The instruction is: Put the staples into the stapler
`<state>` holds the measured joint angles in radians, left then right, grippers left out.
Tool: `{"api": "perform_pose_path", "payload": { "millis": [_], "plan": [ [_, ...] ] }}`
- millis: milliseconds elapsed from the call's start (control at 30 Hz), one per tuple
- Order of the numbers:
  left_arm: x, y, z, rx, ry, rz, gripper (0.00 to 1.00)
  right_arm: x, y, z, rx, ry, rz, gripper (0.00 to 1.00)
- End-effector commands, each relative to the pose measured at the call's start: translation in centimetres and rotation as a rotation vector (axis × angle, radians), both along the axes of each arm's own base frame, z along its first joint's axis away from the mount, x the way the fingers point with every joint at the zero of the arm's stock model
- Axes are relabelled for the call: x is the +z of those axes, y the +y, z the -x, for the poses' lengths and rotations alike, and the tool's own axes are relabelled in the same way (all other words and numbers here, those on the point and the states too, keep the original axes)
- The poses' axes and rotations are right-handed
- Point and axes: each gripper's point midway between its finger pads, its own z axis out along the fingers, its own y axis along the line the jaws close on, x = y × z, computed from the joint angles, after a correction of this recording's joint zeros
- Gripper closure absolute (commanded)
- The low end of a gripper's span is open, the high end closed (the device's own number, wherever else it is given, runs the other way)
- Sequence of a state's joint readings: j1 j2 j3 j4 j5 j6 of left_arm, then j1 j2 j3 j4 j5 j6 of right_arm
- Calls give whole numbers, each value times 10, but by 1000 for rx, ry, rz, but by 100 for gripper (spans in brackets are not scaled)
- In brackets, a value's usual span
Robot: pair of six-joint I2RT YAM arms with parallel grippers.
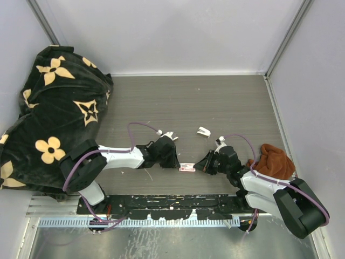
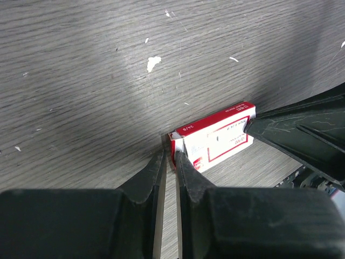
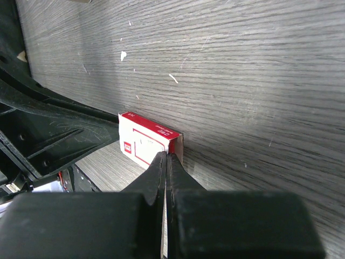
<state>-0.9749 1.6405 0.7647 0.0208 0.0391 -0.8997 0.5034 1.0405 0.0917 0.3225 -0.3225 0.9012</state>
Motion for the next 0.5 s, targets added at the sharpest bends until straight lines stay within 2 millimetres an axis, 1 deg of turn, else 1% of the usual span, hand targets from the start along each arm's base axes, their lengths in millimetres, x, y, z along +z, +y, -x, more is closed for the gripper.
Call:
{"api": "perform_pose_path", "payload": {
  "millis": [0, 167, 367, 467],
  "plan": [
    [-13, 9, 1, -9, 13, -63, 87, 1, -1, -4, -15, -25, 4, 99],
    [-11, 1, 3, -22, 22, -38, 88, 1, -1, -4, -15, -25, 4, 99],
    [-12, -4, 5, -29, 34, -27, 93, 1, -2, -4, -17, -25, 6, 99],
    [-12, -5, 6, -29, 37, -21, 98, 0, -2, -4, -21, -24, 8, 99]
  ]
}}
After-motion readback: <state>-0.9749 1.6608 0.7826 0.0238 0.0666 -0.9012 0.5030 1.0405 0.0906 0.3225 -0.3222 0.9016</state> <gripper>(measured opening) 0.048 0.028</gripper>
